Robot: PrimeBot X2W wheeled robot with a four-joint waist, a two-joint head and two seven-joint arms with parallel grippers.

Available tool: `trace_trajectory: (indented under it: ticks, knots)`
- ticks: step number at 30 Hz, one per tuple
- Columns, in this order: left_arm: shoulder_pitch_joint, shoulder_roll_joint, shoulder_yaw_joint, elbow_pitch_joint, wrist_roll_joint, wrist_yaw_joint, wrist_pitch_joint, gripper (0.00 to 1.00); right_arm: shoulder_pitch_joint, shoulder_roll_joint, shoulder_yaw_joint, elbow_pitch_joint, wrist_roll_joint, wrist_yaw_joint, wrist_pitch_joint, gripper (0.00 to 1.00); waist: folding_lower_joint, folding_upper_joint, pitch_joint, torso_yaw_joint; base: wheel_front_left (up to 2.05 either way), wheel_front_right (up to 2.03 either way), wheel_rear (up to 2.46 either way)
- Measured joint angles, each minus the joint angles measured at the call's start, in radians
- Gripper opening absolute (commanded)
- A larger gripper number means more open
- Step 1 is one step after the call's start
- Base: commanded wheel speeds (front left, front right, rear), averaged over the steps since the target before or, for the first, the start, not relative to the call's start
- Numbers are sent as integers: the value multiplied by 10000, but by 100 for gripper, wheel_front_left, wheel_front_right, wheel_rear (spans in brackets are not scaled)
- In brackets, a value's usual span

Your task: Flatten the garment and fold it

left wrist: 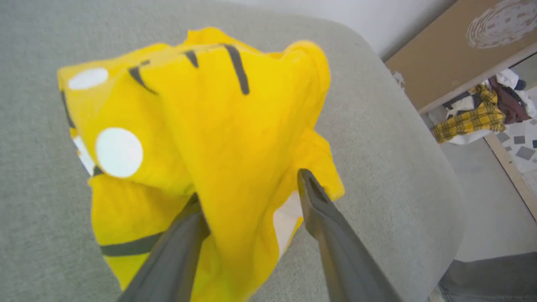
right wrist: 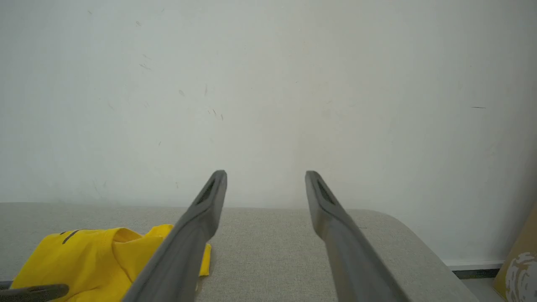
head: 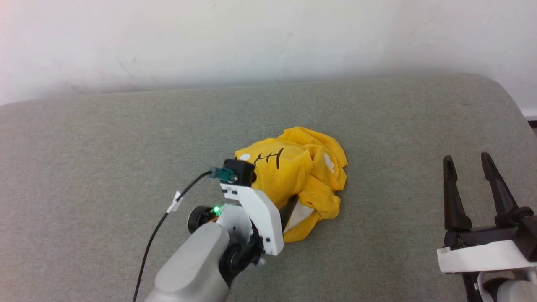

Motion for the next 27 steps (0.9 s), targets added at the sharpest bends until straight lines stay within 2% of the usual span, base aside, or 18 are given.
trace_trajectory:
  ticks: [5, 8, 14, 16, 19, 23, 27]
  knots:
    - [35, 77, 579, -1026, -84, -96, -1346, 100, 222, 2, 2, 17, 0, 0, 59, 100, -1, 0, -319, 155, 0, 0, 0]
    - [361, 619, 1020, -2150, 82, 115, -2105, 100, 329, -2, -8, -8, 0, 0, 115, 100, -1, 0, -563, 241, 0, 0, 0]
    - [2025, 1933, 2153, -4562, 895, 1099, -4197, 100, 605, 2, -81, -132, 6, 0, 128, 100, -2, 0, -936, 390, 0, 0, 0]
    - [2711, 2291, 2362, -5208, 1409, 1434, -4974, 100, 766, 2, -159, -153, 63, 0, 128, 100, -3, 0, -987, 440, 0, 0, 0]
    - [3694, 2840, 2506, -5739, 2606, 2213, -5563, 100, 1043, 0, -362, -153, 119, -2, 128, 100, -2, 0, -1011, 531, 0, 0, 0]
    - [5041, 2959, 2803, -6255, 3653, 2945, -5827, 100, 1309, 2, -422, -146, 186, -2, 128, 100, -1, 0, -950, 569, 0, 0, 0]
    - [6192, 2429, 3465, -6928, 4284, 3352, -5837, 100, 1575, 2, -456, -19, 270, -2, 127, 100, -2, 0, -914, 593, 0, 0, 0]
